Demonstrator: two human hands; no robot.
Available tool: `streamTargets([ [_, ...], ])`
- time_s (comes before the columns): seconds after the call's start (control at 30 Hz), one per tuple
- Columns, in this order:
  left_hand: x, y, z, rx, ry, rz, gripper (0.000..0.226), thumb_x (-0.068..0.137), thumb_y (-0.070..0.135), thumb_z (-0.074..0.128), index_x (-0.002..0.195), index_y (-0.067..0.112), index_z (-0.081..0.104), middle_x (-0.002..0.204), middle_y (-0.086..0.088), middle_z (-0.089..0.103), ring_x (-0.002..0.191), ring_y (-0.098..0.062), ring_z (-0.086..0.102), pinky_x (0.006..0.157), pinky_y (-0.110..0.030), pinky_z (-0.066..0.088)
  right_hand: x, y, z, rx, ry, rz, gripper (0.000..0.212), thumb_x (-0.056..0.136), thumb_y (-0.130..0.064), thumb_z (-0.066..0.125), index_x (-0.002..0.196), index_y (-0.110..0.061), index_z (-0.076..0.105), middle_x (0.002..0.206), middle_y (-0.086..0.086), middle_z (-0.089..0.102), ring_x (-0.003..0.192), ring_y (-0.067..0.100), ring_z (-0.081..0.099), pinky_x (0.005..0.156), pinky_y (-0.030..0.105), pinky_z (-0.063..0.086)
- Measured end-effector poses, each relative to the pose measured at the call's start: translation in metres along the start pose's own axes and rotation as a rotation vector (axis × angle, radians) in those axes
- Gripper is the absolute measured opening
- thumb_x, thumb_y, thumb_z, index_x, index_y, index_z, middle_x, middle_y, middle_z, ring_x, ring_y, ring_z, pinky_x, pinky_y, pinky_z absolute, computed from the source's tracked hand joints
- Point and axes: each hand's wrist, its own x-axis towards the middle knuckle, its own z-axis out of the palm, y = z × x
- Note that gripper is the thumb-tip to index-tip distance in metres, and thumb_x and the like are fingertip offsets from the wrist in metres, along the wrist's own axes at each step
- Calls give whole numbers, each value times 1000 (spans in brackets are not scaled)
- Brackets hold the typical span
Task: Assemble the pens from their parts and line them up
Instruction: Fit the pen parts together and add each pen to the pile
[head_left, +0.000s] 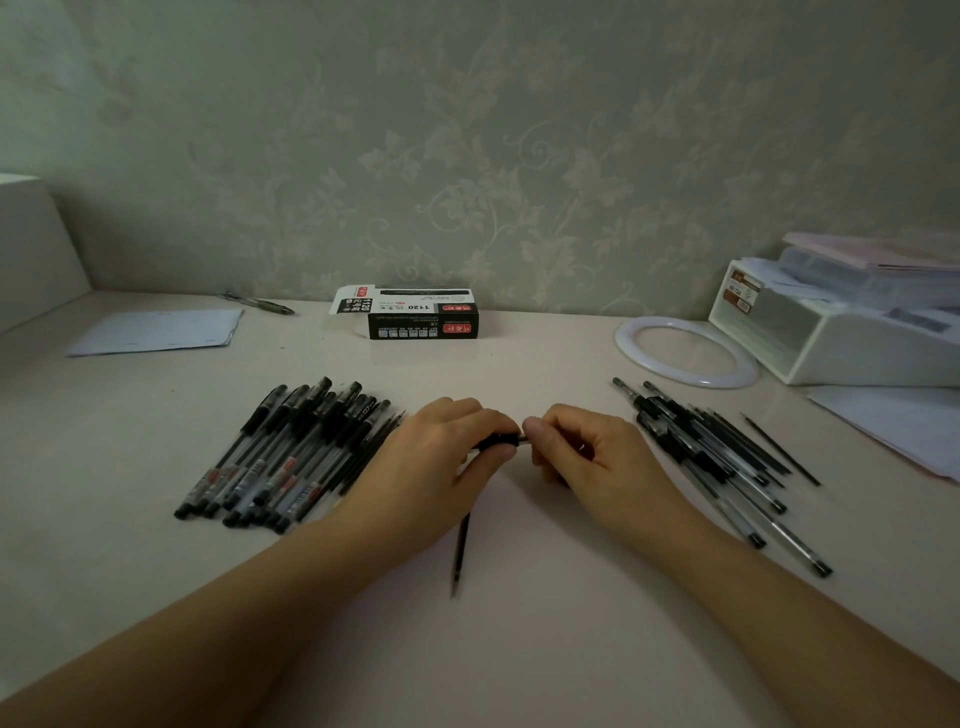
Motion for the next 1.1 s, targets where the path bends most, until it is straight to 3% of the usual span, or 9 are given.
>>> streamTargets([
  [0.1, 0, -1, 0, -11, 14, -18, 16, 94, 24, 59, 106, 19, 69, 84, 7, 62, 76, -11, 54, 68, -32, 47, 1, -1, 0, 26, 13, 10, 32, 92, -50, 53, 78, -24, 64, 66, -10, 64, 61, 1, 56, 60, 18, 43],
  [0.2, -1, -1, -2, -26, 19, -12, 15, 93, 23, 60, 104, 20, 70, 85, 8, 63, 77, -10, 54, 68, -28, 46, 0, 0, -1, 21, -29, -33, 17, 96, -35, 58, 84, -25, 65, 69, -10, 63, 63, 2, 54, 60, 24, 44],
  [0.3, 0, -1, -4, -16, 29, 4, 14, 91, 22, 63, 103, 21, 71, 82, 9, 63, 75, -8, 53, 66, -24, 44, 0, 1, -2, 51, -57, -54, 20, 99, -27, 56, 82, -18, 63, 60, -10, 54, 54, 3, 45, 56, 19, 36],
  [0.37, 0, -1, -3, -13, 39, -3, 14, 90, 22, 64, 102, 21, 71, 82, 9, 64, 75, -8, 53, 66, -25, 45, 0, -1, -2, 46, -46, -47, 23, 98, -31, 55, 82, -18, 64, 63, -9, 57, 55, 3, 48, 56, 16, 37],
  [0.47, 0, -1, -1, -13, 69, -35, 14, 91, 22, 63, 103, 19, 71, 84, 9, 63, 75, -9, 54, 67, -29, 48, 2, -3, -3, 16, 74, -26, 31, 97, -41, 46, 89, -21, 68, 78, -11, 66, 69, 1, 57, 64, 13, 44],
  [0.57, 0, -5, -1, 10, 104, -79, 13, 92, 22, 60, 102, 20, 69, 83, 10, 62, 72, -9, 52, 66, -32, 49, 5, 2, -11, -158, 249, -19, 18, 100, -23, 51, 100, -23, 69, 97, -11, 64, 84, 0, 57, 73, 10, 43],
  [0.73, -1, -8, 0, 37, 84, -124, 13, 93, 26, 57, 101, 23, 67, 81, 16, 57, 70, -5, 48, 65, -21, 43, 4, 15, -14, -541, 20, 6, 32, 96, -10, 56, 122, -24, 68, 121, -5, 58, 108, 21, 52, 97, 34, 43],
  [0.93, -3, -8, 2, 34, 0, -117, 16, 93, 32, 55, 101, 26, 68, 85, 14, 60, 76, -4, 52, 69, -27, 49, 4, 14, -15, -607, 58, 19, 11, 95, -23, 61, 103, -26, 68, 107, -11, 62, 102, 19, 51, 90, 38, 43],
  [1.1, -3, -9, 0, 43, 67, -132, 12, 92, 28, 58, 98, 25, 68, 80, 13, 59, 71, -5, 49, 65, -23, 44, 4, 6, -20, -406, 140, -99, 9, 97, -19, 58, 101, -24, 65, 92, -14, 63, 91, 12, 54, 79, 28, 43],
])
